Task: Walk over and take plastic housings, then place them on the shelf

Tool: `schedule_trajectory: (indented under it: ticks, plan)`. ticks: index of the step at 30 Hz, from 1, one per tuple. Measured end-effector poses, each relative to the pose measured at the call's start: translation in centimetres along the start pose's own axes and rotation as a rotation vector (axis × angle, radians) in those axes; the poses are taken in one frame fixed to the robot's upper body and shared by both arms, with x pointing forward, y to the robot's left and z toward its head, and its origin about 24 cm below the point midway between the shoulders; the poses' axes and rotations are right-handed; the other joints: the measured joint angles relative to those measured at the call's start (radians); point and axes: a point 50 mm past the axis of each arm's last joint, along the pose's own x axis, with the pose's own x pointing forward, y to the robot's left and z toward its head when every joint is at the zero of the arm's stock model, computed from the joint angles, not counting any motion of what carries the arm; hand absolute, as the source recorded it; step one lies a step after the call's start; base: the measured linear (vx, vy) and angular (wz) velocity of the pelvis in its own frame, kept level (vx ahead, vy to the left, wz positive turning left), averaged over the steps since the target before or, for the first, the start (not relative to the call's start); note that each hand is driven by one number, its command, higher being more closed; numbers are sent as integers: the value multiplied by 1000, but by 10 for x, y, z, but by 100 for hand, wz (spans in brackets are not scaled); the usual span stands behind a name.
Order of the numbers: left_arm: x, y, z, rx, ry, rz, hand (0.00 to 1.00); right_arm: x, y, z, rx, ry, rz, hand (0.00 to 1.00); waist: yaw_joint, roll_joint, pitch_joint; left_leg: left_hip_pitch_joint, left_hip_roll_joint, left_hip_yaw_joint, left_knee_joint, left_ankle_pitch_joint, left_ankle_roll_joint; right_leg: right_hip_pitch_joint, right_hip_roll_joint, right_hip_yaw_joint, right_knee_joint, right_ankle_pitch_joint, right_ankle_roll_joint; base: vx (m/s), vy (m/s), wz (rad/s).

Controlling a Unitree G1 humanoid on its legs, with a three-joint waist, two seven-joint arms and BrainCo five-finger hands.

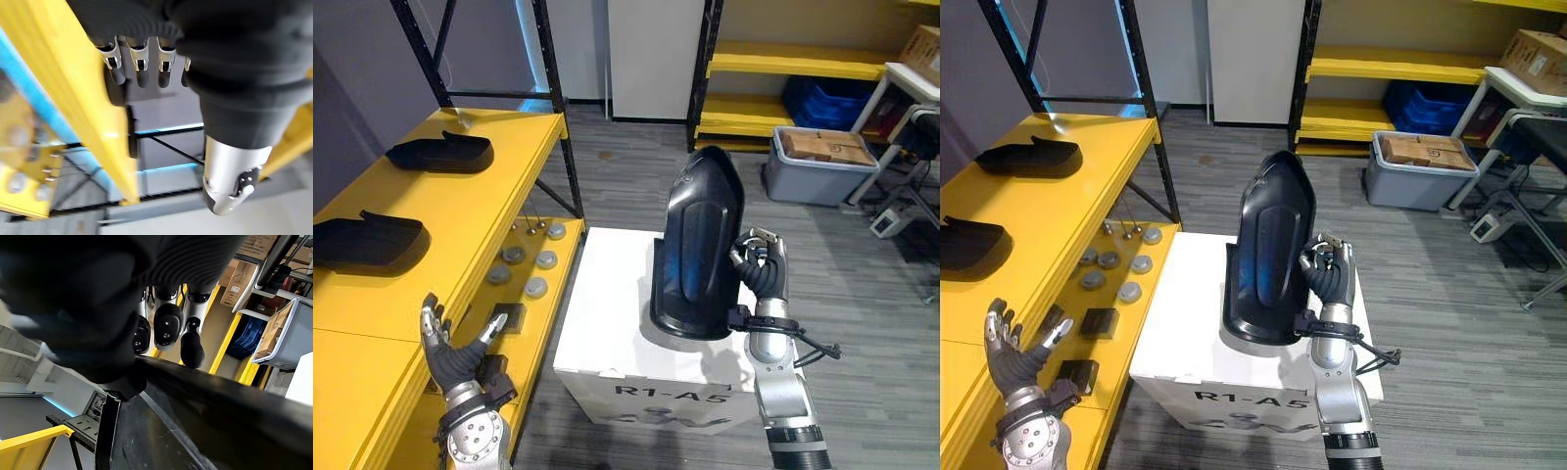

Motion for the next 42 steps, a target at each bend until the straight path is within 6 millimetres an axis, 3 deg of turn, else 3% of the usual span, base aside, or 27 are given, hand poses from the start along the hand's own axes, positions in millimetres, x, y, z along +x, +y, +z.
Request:
schedule_trajectory:
  ticks: [4,6,10,13,21,30,31,42]
  plan:
    - [-4,-28,18,-93,-73,-131,0,-2,10,7,33,-20,49,100,0,1,-22,0,0,0,0,0,0,0,0,1,-2,0,0,0,0,0]
    - [-8,-47,23,-144,-89,-247,0,-2,16,20,56,-71,81,100,-2,3,-27,0,0,1,0,0,0,1,1,2,-3,0,0,0,0,0]
    - [-19,-74,26,-244,-62,-396,0,3,32,41,91,-156,139,100,-22,3,-28,2,2,2,0,0,0,1,4,6,-4,2,-3,-2,-5,-2]
    - [-21,-87,21,-300,-18,-463,0,5,39,52,109,-194,160,100,-22,3,-28,7,5,14,0,0,0,1,7,20,-5,4,-5,-16,-3,-11]
    - [-21,-112,11,-382,65,-551,0,-4,57,65,133,-241,245,100,-25,5,-44,8,15,46,-5,0,0,-2,21,53,-38,31,-11,-11,-3,-12]
    - [-16,-120,4,-428,127,-533,0,-14,70,77,178,-278,316,100,-49,5,-57,9,16,52,-6,0,0,-5,23,58,-38,34,-13,-2,2,-3]
    - [-15,-120,5,-428,127,-521,100,-15,71,77,179,-281,325,100,-49,5,-57,8,17,54,-6,0,0,-8,24,59,-42,37,-14,-25,6,-5]
    - [-7,-120,0,-438,165,-429,100,-26,80,81,226,-301,397,100,-59,7,-91,0,17,55,-7,0,0,-1,28,59,-71,51,-16,-2,0,0]
